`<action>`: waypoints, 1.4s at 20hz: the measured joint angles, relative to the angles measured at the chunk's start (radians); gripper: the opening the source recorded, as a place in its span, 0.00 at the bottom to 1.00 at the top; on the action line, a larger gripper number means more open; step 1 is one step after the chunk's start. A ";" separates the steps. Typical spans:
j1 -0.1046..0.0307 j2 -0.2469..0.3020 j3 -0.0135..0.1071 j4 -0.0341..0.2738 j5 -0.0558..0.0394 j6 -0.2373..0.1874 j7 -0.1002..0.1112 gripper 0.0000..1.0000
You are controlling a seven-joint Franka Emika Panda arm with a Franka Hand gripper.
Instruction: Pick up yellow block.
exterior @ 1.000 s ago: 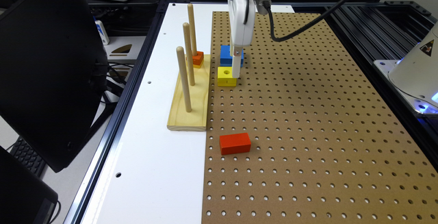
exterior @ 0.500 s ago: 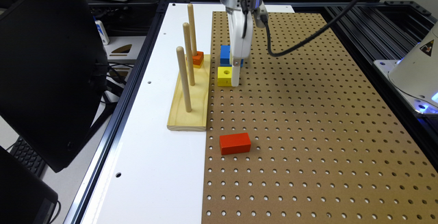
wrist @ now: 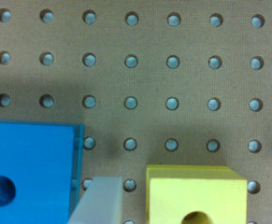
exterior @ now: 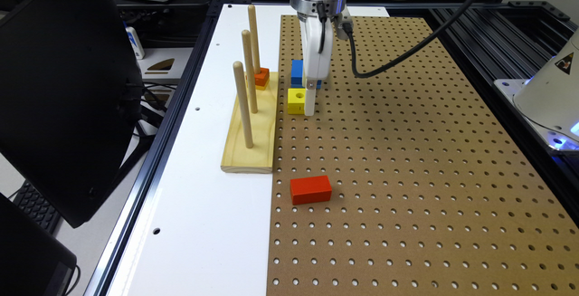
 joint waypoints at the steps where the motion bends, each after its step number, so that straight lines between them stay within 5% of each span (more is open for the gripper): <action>1: 0.000 0.000 0.000 0.000 0.0000 0.000 0.000 1.00; 28: 0.000 0.088 0.000 0.075 0.0000 0.008 0.000 1.00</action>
